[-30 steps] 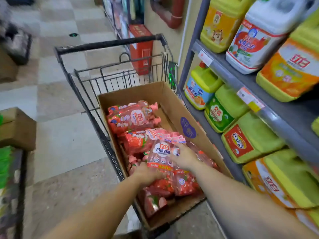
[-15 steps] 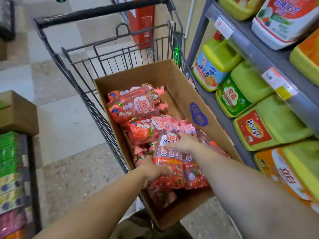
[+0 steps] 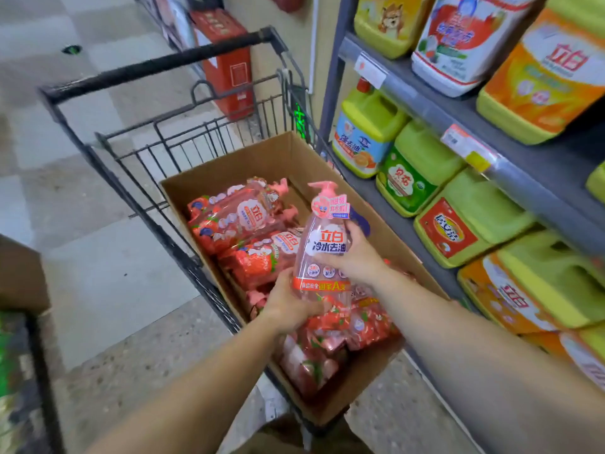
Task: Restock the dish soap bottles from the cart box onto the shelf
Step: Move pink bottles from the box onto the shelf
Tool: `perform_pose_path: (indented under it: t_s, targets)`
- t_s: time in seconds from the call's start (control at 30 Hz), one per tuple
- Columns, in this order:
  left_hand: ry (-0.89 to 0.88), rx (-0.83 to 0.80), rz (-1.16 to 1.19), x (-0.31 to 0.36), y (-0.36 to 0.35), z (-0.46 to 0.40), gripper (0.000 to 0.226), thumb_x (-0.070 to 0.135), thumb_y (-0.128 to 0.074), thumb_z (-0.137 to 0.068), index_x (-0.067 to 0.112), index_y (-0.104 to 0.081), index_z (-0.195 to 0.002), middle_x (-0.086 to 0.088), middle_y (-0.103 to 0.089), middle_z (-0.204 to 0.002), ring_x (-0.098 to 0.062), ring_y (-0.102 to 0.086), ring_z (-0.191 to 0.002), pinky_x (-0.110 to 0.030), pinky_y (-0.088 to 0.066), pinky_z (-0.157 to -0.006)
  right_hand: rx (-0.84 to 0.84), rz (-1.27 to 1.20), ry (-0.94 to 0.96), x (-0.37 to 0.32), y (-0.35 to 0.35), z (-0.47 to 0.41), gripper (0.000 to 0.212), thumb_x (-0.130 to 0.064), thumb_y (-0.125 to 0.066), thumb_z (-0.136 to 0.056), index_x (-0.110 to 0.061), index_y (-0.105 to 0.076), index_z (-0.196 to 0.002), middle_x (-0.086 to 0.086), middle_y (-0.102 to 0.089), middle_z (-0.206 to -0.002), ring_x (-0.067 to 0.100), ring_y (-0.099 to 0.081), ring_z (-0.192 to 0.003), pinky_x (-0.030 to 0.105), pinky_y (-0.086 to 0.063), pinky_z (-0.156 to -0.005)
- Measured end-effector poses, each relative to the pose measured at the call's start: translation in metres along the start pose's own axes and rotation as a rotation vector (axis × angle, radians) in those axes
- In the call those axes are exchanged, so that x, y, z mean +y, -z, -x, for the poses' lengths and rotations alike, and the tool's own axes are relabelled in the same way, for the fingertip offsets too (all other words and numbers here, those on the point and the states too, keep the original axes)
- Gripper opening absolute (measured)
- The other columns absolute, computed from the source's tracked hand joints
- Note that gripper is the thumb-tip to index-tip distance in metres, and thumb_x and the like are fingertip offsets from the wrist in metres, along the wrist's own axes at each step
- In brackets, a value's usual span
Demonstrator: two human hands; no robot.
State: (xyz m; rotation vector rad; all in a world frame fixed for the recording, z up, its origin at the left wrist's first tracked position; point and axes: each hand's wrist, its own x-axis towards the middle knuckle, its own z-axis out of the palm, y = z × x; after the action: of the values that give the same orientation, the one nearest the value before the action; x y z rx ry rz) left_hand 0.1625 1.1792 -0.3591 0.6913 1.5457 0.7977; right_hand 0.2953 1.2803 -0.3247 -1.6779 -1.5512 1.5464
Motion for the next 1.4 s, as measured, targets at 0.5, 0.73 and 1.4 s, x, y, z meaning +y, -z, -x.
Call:
perform_pose_path:
  t_s: [0.5, 0.73, 1.4]
  targets:
    - [-0.442, -0.527, -0.255, 0.070, -0.200, 0.106, 0.084, -0.018, -0.083, -0.058, 0.018, -0.043, -0.123, -0.002, -0.068, -0.102, 0.001, -0.067, -0.075, -0.015, -0.054, -0.072, 0.682, -0.118, 0.146, 0.045, 0.194, 0.236, 0.060, -0.011, -0.086, -0.070, -0.022, -0.045, -0.112, -0.018, -0.059, -0.088, -0.004, -0.056, -0.074, 0.011, -0.048, -0.071]
    - [-0.593, -0.830, -0.303, 0.040, -0.372, 0.294, 0.069, -0.019, -0.077, -0.068, 0.012, -0.039, -0.117, 0.007, -0.061, -0.087, 0.015, -0.058, -0.052, -0.005, -0.047, -0.055, 1.054, -0.095, 0.176, 0.125, 0.291, 0.478, 0.067, -0.011, -0.088, -0.066, -0.019, -0.050, -0.120, -0.003, -0.069, -0.106, -0.004, -0.065, -0.083, 0.019, -0.053, -0.084]
    - [-0.782, -1.547, -0.339, -0.036, -0.774, 0.699, 0.106, 0.026, -0.098, -0.044, 0.023, -0.046, -0.137, -0.001, -0.074, -0.106, -0.020, -0.071, -0.094, -0.046, -0.057, -0.089, 1.674, 0.069, -0.021, 0.275, 0.481, 1.002, 0.096, -0.028, -0.082, -0.077, -0.041, -0.022, -0.151, -0.015, -0.068, -0.102, 0.011, -0.068, -0.097, 0.039, -0.057, -0.086]
